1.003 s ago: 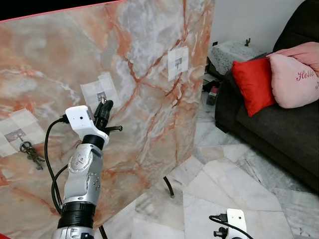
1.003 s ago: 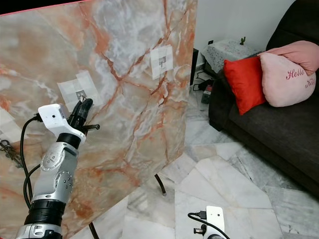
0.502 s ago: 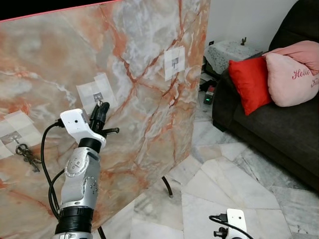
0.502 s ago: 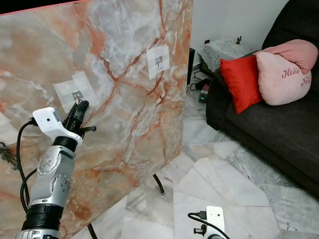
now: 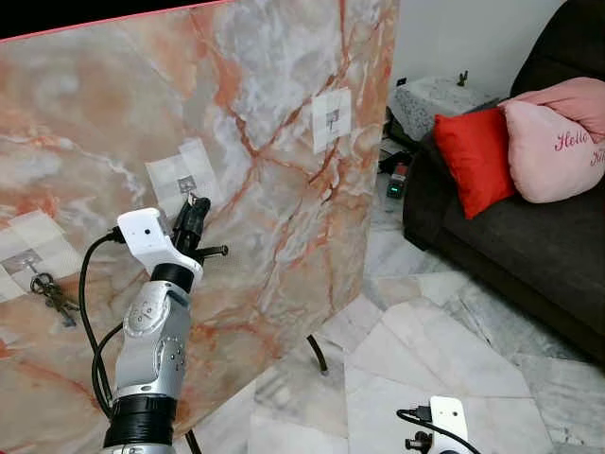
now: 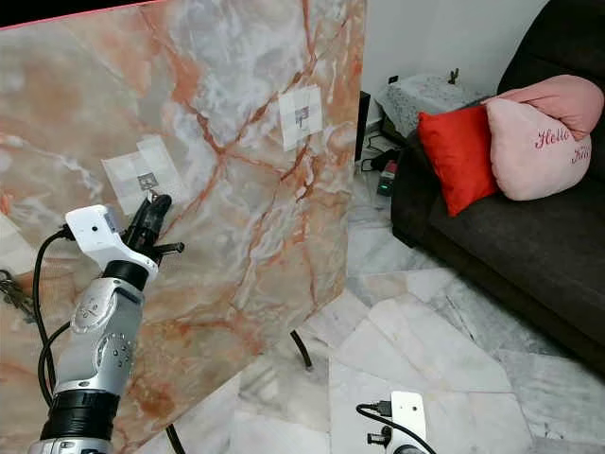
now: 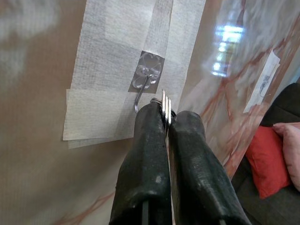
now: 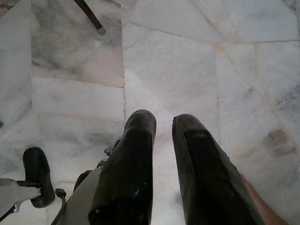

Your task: Hang keys on a hook

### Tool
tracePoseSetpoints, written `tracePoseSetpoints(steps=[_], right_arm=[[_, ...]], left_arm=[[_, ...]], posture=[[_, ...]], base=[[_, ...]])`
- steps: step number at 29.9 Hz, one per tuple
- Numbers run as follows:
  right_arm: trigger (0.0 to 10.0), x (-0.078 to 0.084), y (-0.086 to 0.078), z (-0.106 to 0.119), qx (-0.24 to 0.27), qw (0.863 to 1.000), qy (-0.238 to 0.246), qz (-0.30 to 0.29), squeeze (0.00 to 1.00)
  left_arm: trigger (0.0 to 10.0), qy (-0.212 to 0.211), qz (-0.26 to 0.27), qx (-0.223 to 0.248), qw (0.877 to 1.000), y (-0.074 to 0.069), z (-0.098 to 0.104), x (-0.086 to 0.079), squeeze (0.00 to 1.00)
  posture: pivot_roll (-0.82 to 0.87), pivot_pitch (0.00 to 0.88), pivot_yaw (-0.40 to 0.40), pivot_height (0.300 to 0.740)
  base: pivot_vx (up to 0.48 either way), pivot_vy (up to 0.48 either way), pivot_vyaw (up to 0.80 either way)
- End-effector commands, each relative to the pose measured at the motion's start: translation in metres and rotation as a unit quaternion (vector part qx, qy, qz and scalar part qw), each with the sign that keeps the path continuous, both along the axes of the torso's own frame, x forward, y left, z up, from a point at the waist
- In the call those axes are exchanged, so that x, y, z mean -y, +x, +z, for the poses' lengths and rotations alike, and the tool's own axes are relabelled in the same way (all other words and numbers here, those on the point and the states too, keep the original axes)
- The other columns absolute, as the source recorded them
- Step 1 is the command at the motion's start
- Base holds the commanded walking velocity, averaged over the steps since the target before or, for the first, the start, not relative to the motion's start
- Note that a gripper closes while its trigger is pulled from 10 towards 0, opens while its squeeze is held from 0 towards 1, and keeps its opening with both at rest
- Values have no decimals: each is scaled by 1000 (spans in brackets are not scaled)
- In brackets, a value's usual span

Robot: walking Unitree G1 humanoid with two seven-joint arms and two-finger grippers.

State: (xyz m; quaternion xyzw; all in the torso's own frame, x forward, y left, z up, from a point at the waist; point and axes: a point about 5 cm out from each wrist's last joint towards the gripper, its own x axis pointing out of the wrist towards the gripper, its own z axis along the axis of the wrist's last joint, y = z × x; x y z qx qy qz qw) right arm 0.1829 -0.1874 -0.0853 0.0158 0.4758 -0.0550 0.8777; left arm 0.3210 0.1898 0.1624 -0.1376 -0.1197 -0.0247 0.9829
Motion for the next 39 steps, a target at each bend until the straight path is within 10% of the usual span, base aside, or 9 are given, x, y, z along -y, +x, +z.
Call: tracePoseSetpoints(steps=[1, 30, 31, 39], right_arm=[[10000, 1, 2, 1, 4, 1000, 1, -3, 0], [10000, 2, 2, 1, 3, 1000, 0, -2, 0], [10000, 2, 2, 1, 3, 1000, 1, -3, 0], [10000, 2, 2, 1, 4, 1000, 1, -4, 0]], left_arm=[[10000, -1, 5, -68, 998, -4, -27, -3, 0], [10000, 34, -6, -83, 996, -6, -32, -1, 0], [10000, 34, -9, -82, 996, -6, -32, 0, 1000], [10000, 30, -24, -70, 997, -6, -28, 6, 1000]], posture=[[-44, 0, -37, 740], [-44, 0, -38, 740], [-44, 0, -37, 740], [-44, 0, -37, 740]], base=[[0, 0, 0], [0, 0, 0], [0, 0, 0], [0, 0, 0]])
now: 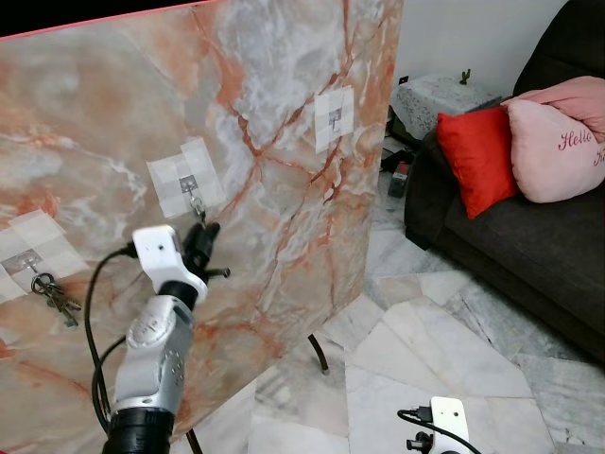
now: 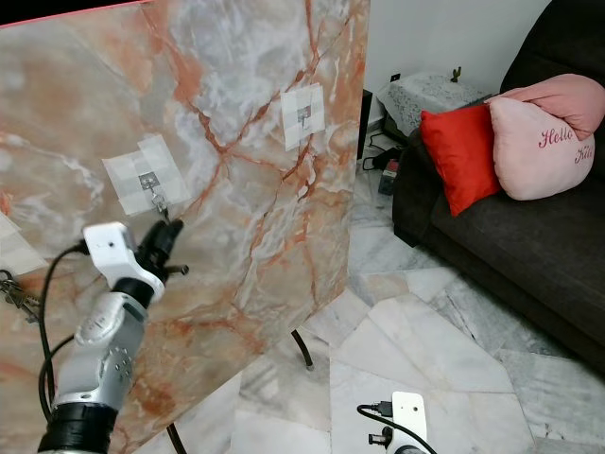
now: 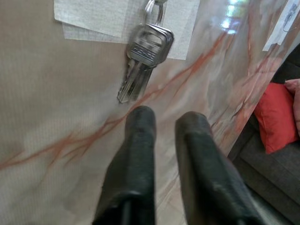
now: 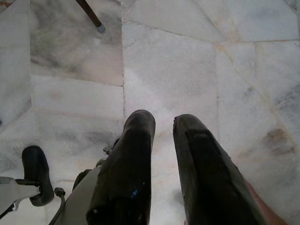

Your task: Hang keys on a hook

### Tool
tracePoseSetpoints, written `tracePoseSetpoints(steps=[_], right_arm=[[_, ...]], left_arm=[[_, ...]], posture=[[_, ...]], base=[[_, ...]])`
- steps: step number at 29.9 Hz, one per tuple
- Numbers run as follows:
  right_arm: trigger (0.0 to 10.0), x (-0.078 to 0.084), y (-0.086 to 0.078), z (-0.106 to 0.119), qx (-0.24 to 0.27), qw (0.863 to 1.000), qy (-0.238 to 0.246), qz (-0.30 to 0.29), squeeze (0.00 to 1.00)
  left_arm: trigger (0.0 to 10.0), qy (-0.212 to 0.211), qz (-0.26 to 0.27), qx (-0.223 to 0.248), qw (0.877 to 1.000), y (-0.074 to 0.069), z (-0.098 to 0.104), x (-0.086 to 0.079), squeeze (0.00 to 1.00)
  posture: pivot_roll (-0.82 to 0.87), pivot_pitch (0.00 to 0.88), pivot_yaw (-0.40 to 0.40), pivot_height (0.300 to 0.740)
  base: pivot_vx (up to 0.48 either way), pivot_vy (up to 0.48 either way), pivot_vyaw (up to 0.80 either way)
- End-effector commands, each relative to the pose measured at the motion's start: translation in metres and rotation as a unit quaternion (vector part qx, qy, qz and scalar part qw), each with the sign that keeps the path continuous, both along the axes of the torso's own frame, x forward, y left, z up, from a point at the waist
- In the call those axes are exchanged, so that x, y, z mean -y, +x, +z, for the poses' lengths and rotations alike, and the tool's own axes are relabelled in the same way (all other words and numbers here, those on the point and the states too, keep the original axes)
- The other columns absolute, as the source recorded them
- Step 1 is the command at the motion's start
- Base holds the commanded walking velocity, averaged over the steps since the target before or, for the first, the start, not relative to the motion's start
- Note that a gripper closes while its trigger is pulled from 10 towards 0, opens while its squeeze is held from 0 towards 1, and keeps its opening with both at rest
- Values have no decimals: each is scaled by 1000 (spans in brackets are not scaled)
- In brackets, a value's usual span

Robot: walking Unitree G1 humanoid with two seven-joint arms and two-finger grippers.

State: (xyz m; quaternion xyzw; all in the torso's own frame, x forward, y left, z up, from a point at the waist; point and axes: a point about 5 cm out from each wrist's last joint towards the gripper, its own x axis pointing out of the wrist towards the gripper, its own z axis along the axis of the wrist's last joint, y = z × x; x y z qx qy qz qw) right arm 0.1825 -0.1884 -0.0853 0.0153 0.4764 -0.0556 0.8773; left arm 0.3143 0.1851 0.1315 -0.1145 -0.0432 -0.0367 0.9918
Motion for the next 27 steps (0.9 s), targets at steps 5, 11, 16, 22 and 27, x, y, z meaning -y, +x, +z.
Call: tracePoseSetpoints(steps=[5, 11, 16, 22, 27], right_arm=[[10000, 1, 3, 1, 6, 1000, 2, -5, 0], [10000, 0, 2, 1, 5, 1000, 2, -4, 0], [10000, 0, 2, 1, 4, 1000, 2, -4, 0], [10000, 0, 2, 1, 3, 1000, 2, -2, 0], [10000, -1, 1, 1, 1, 1000, 0, -1, 0]], left_arm=[[10000, 5, -23, 15, 1000, 0, 6, 5, 1000], [10000, 58, -45, -30, 997, -12, -19, 3, 1000], [10000, 122, -82, -117, 982, -38, -68, -5, 1000], [10000, 174, -77, -221, 956, -58, -117, -15, 0], [10000, 194, -58, -354, 913, -91, -169, -26, 0]], posture=[[-45, 0, -36, 740], [-43, 0, -34, 740], [-38, 0, -34, 740], [-36, 0, -33, 740], [-37, 0, -26, 740]], base=[[0, 0, 0], [0, 0, 0], [0, 0, 0], [0, 0, 0], [0, 0, 0]])
